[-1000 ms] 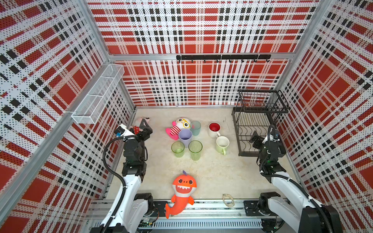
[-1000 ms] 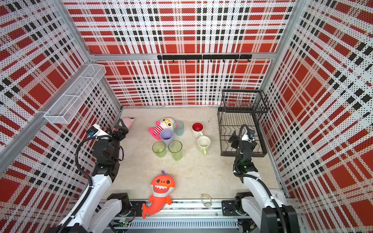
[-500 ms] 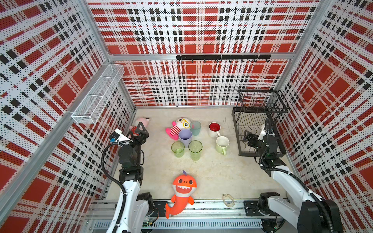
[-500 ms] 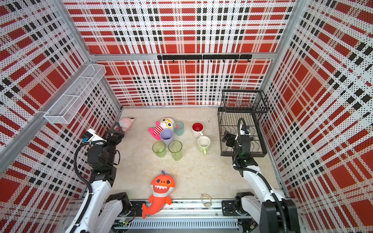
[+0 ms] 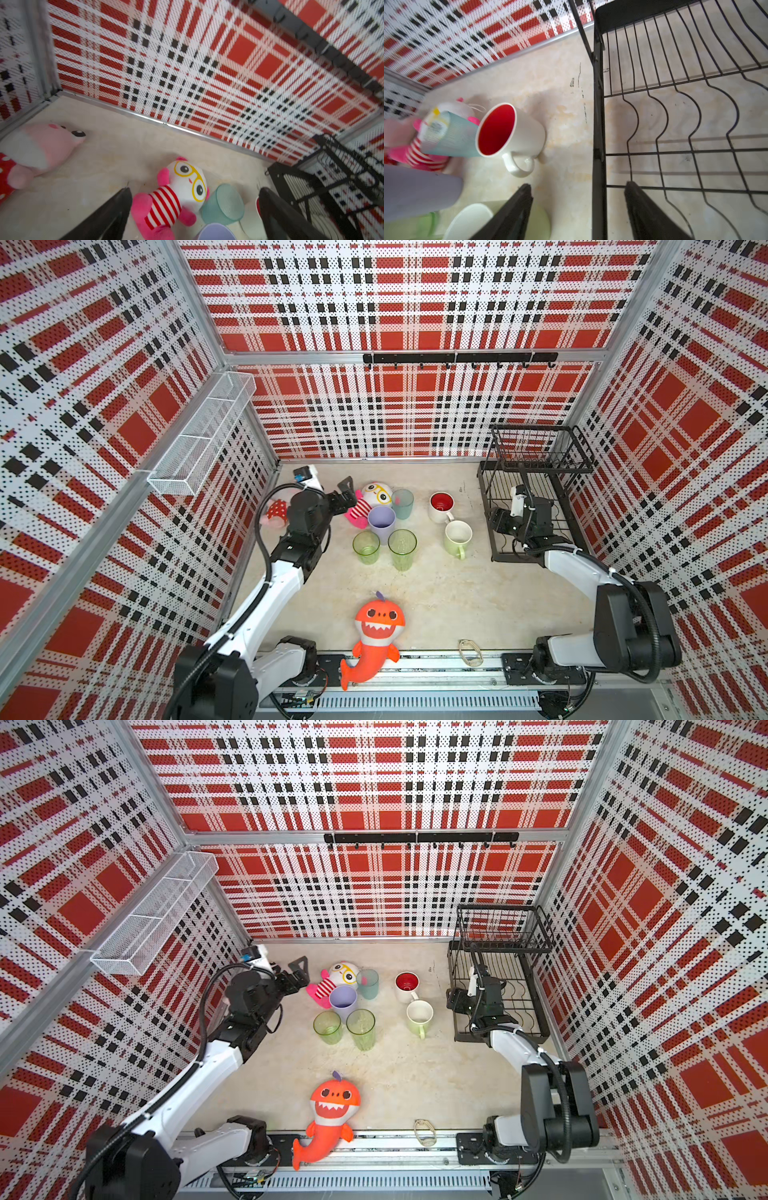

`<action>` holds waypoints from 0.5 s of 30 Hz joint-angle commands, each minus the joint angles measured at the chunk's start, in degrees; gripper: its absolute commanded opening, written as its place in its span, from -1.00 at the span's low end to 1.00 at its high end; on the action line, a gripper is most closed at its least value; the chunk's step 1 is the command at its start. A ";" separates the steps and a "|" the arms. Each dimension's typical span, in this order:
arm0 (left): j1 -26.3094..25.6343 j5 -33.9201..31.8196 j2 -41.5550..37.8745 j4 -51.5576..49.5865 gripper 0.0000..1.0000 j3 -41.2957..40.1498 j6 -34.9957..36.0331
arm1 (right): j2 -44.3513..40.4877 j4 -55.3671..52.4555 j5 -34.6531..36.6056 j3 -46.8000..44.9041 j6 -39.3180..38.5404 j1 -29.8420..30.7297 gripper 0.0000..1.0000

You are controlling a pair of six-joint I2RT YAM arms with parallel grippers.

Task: Load cups into a dish rack
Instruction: Move the dish rack to the top-right of the table.

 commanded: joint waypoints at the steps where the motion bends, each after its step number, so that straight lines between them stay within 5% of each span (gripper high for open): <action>1: -2.99 -0.81 3.17 -6.96 0.97 2.96 5.66 | 3.77 -6.99 3.89 4.30 -4.61 1.91 0.26; 15: -3.80 -2.95 1.44 -7.03 0.97 0.40 8.00 | 9.33 -23.94 12.33 10.96 -7.96 5.27 -0.21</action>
